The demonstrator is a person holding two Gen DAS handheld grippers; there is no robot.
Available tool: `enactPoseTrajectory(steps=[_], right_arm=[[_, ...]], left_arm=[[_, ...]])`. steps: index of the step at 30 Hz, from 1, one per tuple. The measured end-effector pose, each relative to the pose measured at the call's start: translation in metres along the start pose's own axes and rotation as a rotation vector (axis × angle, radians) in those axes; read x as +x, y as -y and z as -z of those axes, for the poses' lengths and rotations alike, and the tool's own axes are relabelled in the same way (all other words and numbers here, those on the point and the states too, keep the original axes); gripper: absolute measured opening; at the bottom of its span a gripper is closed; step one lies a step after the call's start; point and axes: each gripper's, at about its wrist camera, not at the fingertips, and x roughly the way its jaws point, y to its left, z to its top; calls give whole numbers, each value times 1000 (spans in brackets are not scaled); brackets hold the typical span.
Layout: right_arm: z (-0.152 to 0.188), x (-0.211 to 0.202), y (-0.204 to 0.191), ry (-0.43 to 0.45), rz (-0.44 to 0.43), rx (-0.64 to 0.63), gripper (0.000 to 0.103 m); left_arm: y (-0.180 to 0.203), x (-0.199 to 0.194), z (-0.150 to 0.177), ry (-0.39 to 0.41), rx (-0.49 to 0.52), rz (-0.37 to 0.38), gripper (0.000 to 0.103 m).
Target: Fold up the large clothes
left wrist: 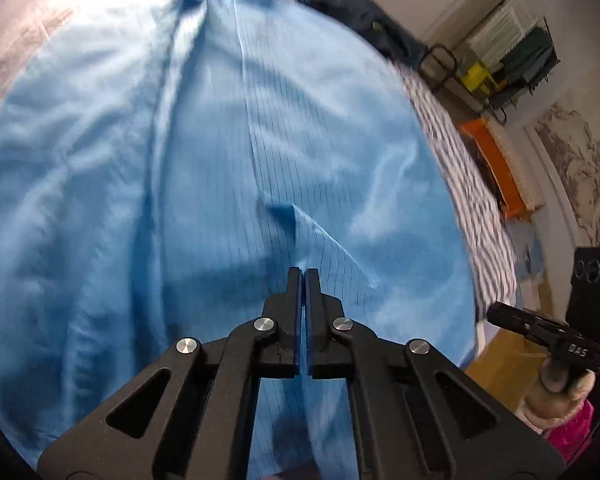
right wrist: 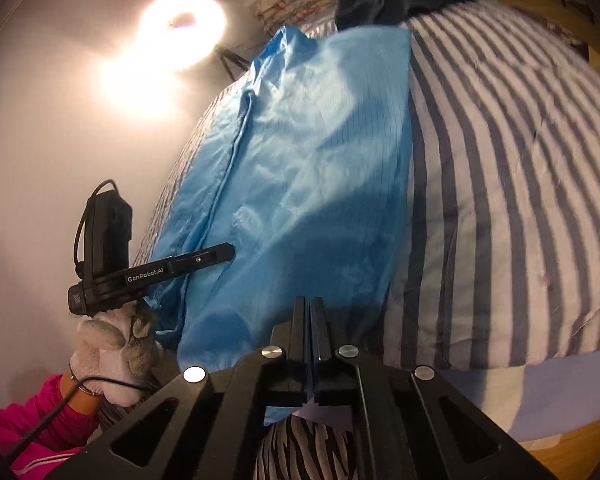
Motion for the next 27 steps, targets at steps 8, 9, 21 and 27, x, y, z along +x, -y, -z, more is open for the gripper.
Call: enactPoseTrajectory(steps=[8, 9, 21, 27], right_arm=[[-13, 0, 11, 11, 10, 43, 27], [-11, 0, 15, 20, 1, 64, 31], [-95, -36, 20, 136, 80, -69, 41], [-175, -28, 11, 173, 171, -207, 50]], left_arm=[[-18, 9, -12, -10, -56, 30, 0], [-18, 6, -9, -17, -55, 42, 0], [-6, -64, 18, 14, -34, 112, 2], [-7, -116, 10, 80, 26, 109, 8]])
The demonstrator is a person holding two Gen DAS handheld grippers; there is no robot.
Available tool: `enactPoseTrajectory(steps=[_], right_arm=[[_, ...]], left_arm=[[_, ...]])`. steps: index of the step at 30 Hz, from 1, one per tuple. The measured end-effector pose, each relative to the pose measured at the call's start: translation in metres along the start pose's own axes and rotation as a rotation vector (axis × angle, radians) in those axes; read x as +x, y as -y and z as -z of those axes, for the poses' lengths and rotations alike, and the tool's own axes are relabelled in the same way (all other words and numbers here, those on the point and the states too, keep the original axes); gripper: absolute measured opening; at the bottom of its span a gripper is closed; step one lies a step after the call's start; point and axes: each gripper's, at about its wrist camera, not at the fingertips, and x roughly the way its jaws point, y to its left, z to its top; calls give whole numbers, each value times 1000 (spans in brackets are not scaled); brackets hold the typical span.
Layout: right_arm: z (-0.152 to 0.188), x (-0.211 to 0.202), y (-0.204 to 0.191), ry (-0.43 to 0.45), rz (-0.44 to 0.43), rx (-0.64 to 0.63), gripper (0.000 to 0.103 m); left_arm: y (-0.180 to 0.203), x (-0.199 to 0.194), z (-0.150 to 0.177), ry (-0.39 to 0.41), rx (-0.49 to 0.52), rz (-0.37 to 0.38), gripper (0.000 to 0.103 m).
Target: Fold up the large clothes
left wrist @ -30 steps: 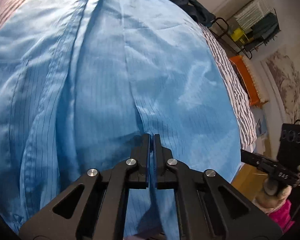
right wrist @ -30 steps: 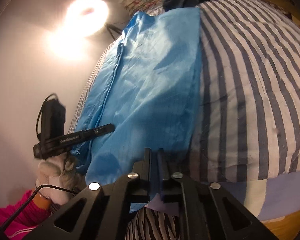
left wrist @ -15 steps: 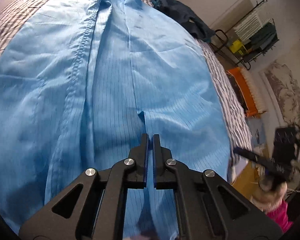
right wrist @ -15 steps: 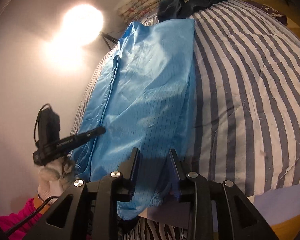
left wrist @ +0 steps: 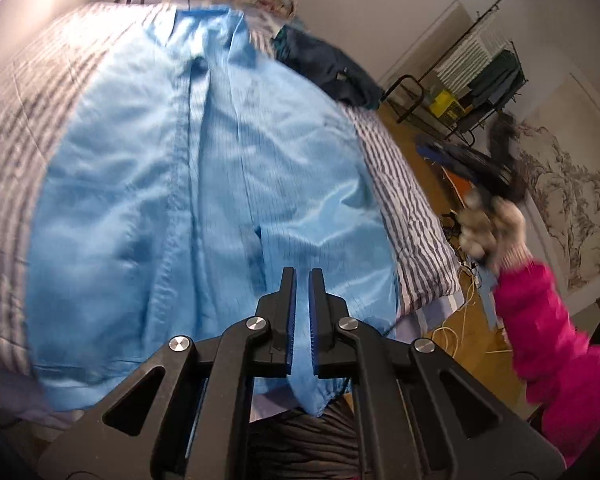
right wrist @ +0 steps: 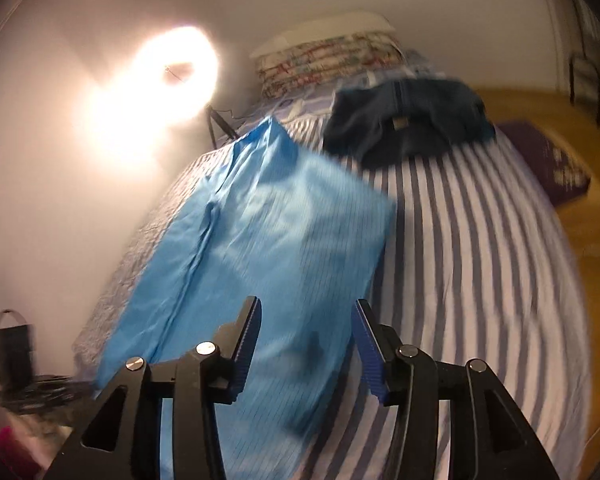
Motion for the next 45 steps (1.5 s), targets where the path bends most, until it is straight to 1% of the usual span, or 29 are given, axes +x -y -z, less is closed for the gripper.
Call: enactPoseTrajectory(steps=[1, 3, 4, 7, 8, 12, 15, 18, 19, 20, 21, 22, 23, 25, 27, 28, 30, 31, 32, 33, 34, 35, 36, 38, 40, 41, 42, 44, 45], right_arm=[[-14, 10, -1, -2, 12, -26, 50], [-38, 31, 0, -11, 23, -49, 54], [-45, 36, 1, -14, 26, -57, 55], [-79, 76, -1, -32, 57, -106, 56], [-89, 91, -2, -44, 61, -121, 58], [-121, 150, -3, -109, 91, -173, 58], [-138, 190, 5, -150, 109, -171, 60], [-146, 216, 14, -182, 121, -161, 60], [-147, 224, 17, -192, 110, -156, 60], [-147, 230, 19, -202, 95, -153, 46], [-146, 236, 21, -227, 64, -152, 18], [-144, 240, 21, -249, 57, -157, 9], [-142, 241, 20, -250, 77, -169, 1], [-142, 236, 19, -231, 82, -190, 0], [-148, 223, 24, -170, 95, -187, 0], [-153, 218, 37, -142, 131, -138, 0], [-155, 221, 58, -144, 175, -53, 0], [-154, 222, 59, -149, 176, -57, 0], [-152, 225, 56, -170, 165, -86, 4], [-152, 226, 53, -194, 150, -103, 13], [-153, 227, 48, -210, 166, -126, 24], [-157, 224, 42, -189, 202, -147, 35], [-161, 218, 34, -157, 197, -168, 35], [-172, 212, 15, -127, 122, -207, 34], [-183, 214, -4, -114, 81, -267, 34], [-193, 219, -19, -110, 70, -312, 40], [-200, 226, -29, -108, 73, -332, 56], [-212, 241, -40, -91, 81, -349, 71], [-222, 252, -45, -83, 79, -354, 71]], left_arm=[[-2, -6, -2, 8, 3, -10, 17], [-9, -17, -5, 25, -4, -23, 27], [-12, -20, -7, 28, -11, -32, 27], [-26, -25, -11, 28, -34, -60, 27], [-31, -26, -12, 29, -42, -69, 27], [-45, -22, -18, 30, -68, -92, 27], [-57, -12, -24, 21, -70, -125, 27], [-73, 4, -29, 0, -90, -149, 27], [-78, 8, -31, -4, -97, -157, 27], [-83, 13, -33, -9, -105, -166, 27], [-91, 20, -35, -14, -116, -175, 27], [-96, 26, -37, -17, -123, -183, 27], [-100, 30, -38, -20, -126, -191, 27], [-109, 41, -41, -27, -130, -205, 27], [-114, 50, -43, -30, -133, -212, 27], [-115, 54, -44, -33, -134, -209, 27], [-117, 59, -46, -38, -125, -207, 27], [-118, 62, -46, -41, -118, -212, 27], [-119, 64, -46, -46, -113, -211, 27], [-120, 66, -46, -49, -109, -210, 27], [-121, 67, -46, -51, -102, -213, 27], [-123, 69, -46, -52, -93, -221, 27], [-125, 72, -45, -52, -88, -227, 27], [-130, 78, -45, -57, -85, -234, 27], [-138, 87, -42, -51, -76, -252, 27], [-140, 88, -41, -41, -72, -249, 27], [-142, 88, -41, -17, -67, -240, 27], [-144, 91, -41, 0, -49, -232, 27], [-144, 92, -41, 11, -37, -225, 28]])
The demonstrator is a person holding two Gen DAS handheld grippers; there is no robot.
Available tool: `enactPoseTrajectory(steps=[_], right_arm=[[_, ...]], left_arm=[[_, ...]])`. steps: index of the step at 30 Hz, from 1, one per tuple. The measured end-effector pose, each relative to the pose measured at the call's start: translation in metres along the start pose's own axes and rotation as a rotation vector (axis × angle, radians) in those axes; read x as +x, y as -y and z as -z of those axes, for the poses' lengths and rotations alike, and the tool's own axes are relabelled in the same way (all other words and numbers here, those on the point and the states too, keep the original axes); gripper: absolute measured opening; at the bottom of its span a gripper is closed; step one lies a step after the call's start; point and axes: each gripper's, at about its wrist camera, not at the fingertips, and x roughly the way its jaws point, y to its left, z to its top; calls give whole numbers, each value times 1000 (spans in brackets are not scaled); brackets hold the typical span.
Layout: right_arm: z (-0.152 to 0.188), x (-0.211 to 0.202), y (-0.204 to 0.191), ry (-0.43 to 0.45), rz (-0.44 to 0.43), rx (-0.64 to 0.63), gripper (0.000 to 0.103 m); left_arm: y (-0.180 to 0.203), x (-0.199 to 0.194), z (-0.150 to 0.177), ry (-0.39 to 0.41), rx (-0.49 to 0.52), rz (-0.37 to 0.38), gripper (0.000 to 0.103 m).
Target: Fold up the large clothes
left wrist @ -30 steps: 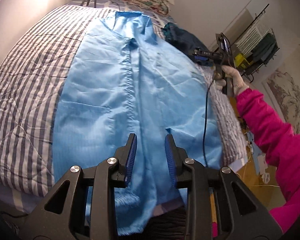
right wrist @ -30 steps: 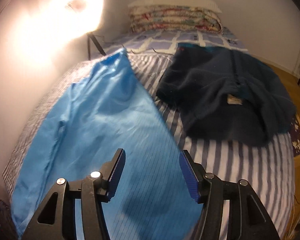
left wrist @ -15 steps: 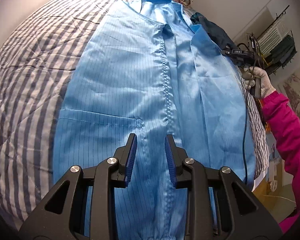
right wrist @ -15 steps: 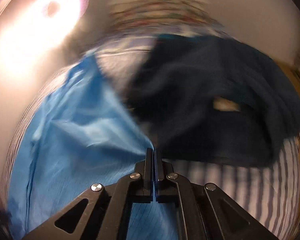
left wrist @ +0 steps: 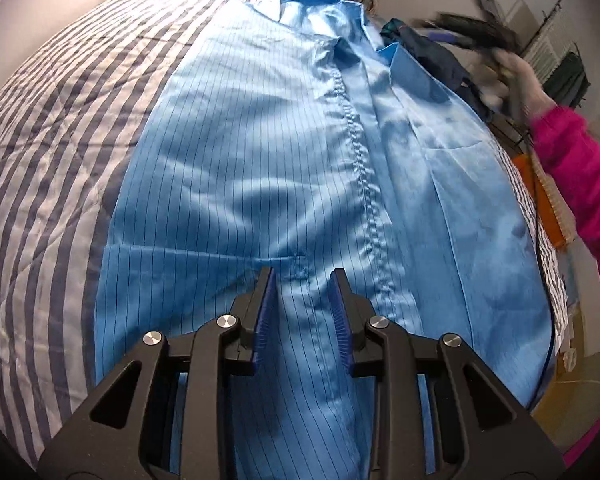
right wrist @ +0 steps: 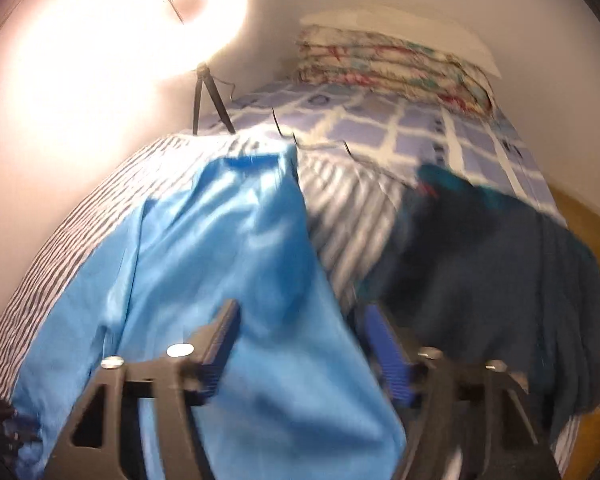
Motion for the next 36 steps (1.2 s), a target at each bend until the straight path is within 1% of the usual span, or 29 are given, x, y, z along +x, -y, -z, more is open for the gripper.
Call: enactPoseTrajectory(steps=[2, 4, 5, 6, 9, 10, 11, 12, 13, 14, 15, 16, 18, 19, 20, 22, 23, 24, 25, 27, 28, 29, 30, 31, 32, 33, 35, 36], right_arm=[[-23, 25, -3, -1, -29, 17, 71], [-45, 51, -9, 4, -49, 50, 71], [-50, 60, -9, 5, -59, 61, 71], [-61, 74, -9, 5, -69, 79, 71], [-85, 109, -6, -13, -62, 105, 71], [-93, 122, -5, -20, -68, 117, 69], [-95, 128, -4, -23, -71, 124, 57], [-101, 141, -4, -35, -86, 133, 16], [-104, 144, -4, -45, -90, 137, 0], [-108, 150, -6, -55, -60, 130, 0], [-115, 153, -12, -42, 15, 78, 0], [-123, 154, -15, -29, 47, 30, 0], [-129, 160, -14, 0, 58, 38, 0], [-130, 170, -13, -19, 66, 45, 0], [-127, 186, -17, -62, 89, 16, 0], [-123, 199, -18, -114, 111, -13, 9], [-122, 197, -14, -115, 105, -3, 22], [-121, 188, -5, -87, 77, 42, 31], [-123, 173, 5, -48, 48, 88, 32], [-123, 146, 19, 1, 5, 135, 32], [-120, 128, 26, 20, -44, 155, 33], [-116, 115, 29, 18, -90, 151, 33], [-111, 102, 31, 17, -121, 127, 36], [-106, 94, 32, 6, -143, 97, 42], [-100, 90, 32, -16, -150, 74, 66], [-94, 89, 32, -31, -149, 55, 86], [-81, 91, 27, -44, -120, 15, 87], [-75, 97, 25, -59, -111, 3, 83]], left_arm=[[-3, 2, 2, 27, 5, 17, 29], [-4, 2, 2, 36, 7, 25, 29], [-4, 1, 2, 39, 6, 28, 30], [-5, 1, 3, 45, 3, 31, 30], [-4, -1, 7, 58, 15, 29, 30], [-3, -1, 7, 62, 20, 28, 30], [-3, 0, 7, 63, 21, 28, 30], [-3, -1, 7, 65, 20, 29, 30], [-3, -1, 8, 68, 20, 30, 30], [-3, 0, 7, 72, 19, 32, 30], [-3, 0, 8, 74, 18, 33, 30], [-2, 1, 8, 80, 22, 33, 30], [-1, 2, 9, 85, 29, 26, 30], [0, 2, 10, 88, 37, 22, 30], [0, 3, 10, 87, 38, 24, 30], [-3, 1, 11, 85, 26, 40, 30], [-4, 1, 10, 83, 20, 48, 30], [-5, 1, 9, 82, 17, 54, 30], [-5, 2, 9, 82, 20, 54, 30], [-3, 2, 8, 83, 26, 48, 30], [-2, 2, 9, 84, 31, 43, 30], [-2, 1, 9, 84, 33, 39, 30], [-1, 1, 9, 84, 35, 36, 30], [-1, 1, 8, 84, 36, 34, 30], [-1, 1, 8, 84, 38, 31, 30], [-1, 2, 6, 83, 40, 30, 30], [0, 3, 6, 83, 42, 26, 30], [1, 2, 7, 84, 45, 22, 30]])
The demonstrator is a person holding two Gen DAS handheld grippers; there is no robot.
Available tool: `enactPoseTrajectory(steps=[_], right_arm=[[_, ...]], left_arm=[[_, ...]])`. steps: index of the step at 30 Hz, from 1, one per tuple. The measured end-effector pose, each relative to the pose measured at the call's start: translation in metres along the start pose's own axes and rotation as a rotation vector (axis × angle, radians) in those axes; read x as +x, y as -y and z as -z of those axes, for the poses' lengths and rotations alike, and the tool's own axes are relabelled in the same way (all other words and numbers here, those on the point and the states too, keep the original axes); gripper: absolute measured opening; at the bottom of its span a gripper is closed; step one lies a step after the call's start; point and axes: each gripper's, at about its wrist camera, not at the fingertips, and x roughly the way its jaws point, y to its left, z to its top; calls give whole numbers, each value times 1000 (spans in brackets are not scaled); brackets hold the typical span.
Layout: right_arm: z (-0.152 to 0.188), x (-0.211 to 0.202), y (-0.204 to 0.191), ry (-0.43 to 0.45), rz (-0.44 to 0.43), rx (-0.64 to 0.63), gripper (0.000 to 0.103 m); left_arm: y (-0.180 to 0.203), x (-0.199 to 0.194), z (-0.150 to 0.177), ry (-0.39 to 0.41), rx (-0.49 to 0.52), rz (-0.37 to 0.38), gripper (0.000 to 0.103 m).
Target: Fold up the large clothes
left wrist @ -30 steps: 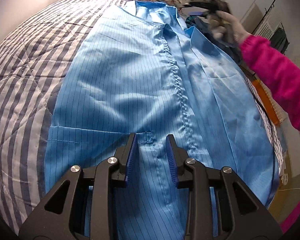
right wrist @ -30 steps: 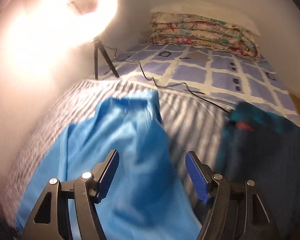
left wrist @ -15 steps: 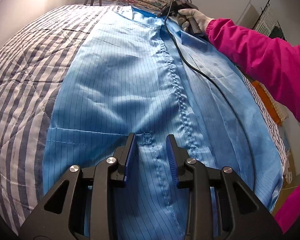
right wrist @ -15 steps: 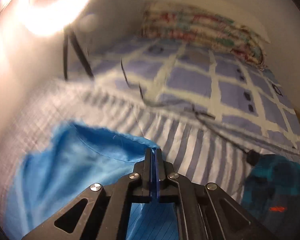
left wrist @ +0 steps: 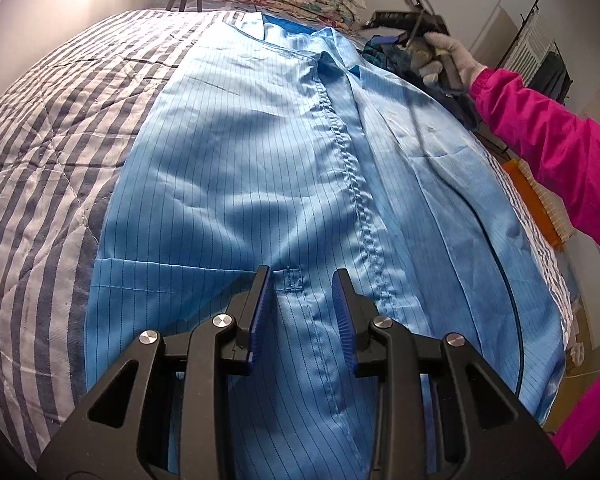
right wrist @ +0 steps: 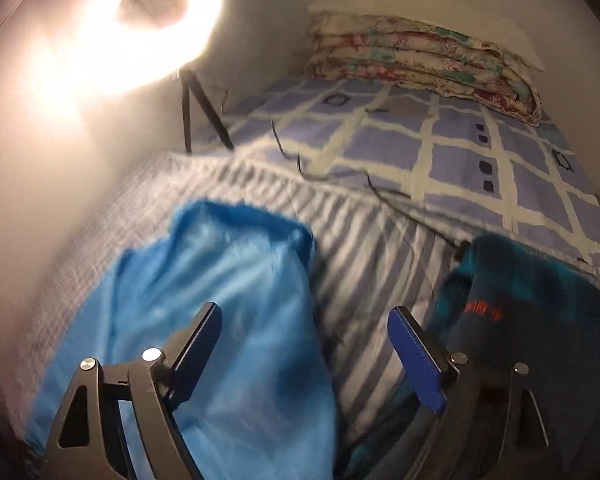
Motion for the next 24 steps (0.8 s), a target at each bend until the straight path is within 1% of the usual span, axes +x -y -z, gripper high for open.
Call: enactPoseTrajectory(steps=[1, 2, 3, 4, 6, 8, 9, 11, 13, 14, 16, 18, 20, 24], right_arm=[[5, 10, -1, -22, 3, 3, 78], [9, 18, -1, -47, 3, 7, 51], [11, 29, -1, -77, 9, 10, 3], [12, 39, -2, -102, 21, 10, 0], [12, 41, -6, -76, 95, -23, 0], [7, 40, 1, -52, 129, 6, 0], [5, 39, 8, -40, 139, 40, 0], [4, 36, 13, -29, 136, 60, 0], [2, 28, 18, -30, 179, 83, 22], [2, 19, 21, -11, 186, 101, 31], [-1, -4, 23, 33, 149, 131, 30], [2, -39, 19, 79, 114, 132, 30], [7, -71, 11, 109, 104, 123, 30], [28, -153, -10, 179, 106, 119, 31]], left_arm=[[0, 0, 0, 1, 3, -3, 30], [1, 0, 1, 1, 8, -8, 30], [1, 0, 1, 2, 11, -10, 30], [2, 0, 1, 3, 14, -13, 30], [1, 0, 2, 5, 18, -14, 30], [1, 0, 1, 6, 20, -14, 30], [2, 0, 2, 6, 21, -14, 30], [2, 0, 2, 8, 24, -15, 30], [3, 0, 2, 9, 30, -17, 30], [2, 0, 2, 10, 30, -17, 30], [3, 1, 3, 10, 33, -18, 30], [3, 1, 2, 11, 38, -20, 30], [4, 1, 2, 11, 40, -22, 30], [5, 1, 1, 11, 48, -32, 31]])
